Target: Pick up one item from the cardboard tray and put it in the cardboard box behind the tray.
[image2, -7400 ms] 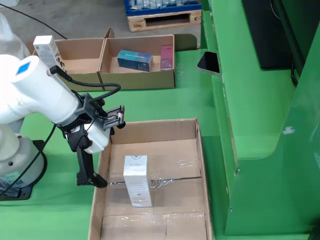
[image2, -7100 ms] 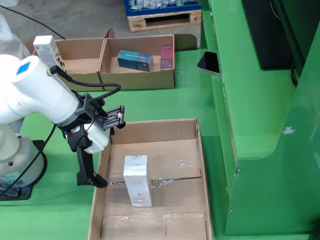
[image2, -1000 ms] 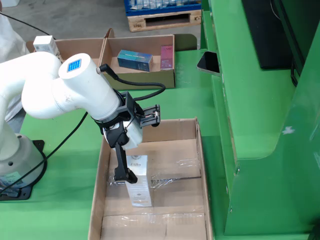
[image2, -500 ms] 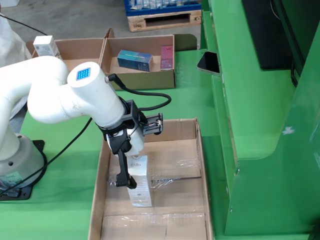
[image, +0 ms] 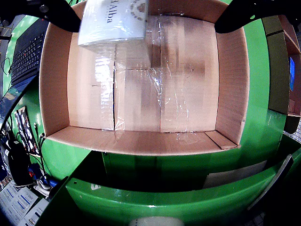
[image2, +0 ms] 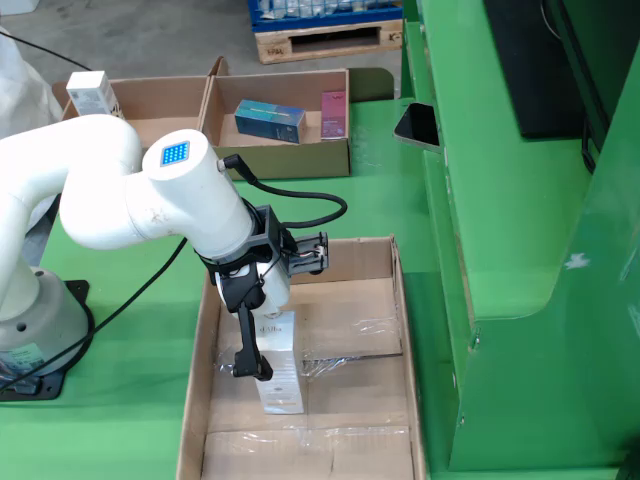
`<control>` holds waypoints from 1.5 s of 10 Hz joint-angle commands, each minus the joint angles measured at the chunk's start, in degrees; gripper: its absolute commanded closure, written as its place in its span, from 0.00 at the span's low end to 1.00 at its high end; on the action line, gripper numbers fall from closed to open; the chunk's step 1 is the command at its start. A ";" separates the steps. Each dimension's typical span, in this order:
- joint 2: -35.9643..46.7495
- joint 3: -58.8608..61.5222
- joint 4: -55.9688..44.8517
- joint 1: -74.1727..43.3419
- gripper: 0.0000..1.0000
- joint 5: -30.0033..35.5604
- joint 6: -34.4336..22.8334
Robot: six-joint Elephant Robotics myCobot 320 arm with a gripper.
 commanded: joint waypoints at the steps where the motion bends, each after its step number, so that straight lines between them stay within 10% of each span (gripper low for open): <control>1: 1.03 0.60 1.13 -0.40 0.00 0.16 -0.55; 9: 0.85 0.67 1.06 -0.46 0.00 0.28 -0.67; 15: 0.85 0.67 1.06 -0.46 0.60 0.28 -0.67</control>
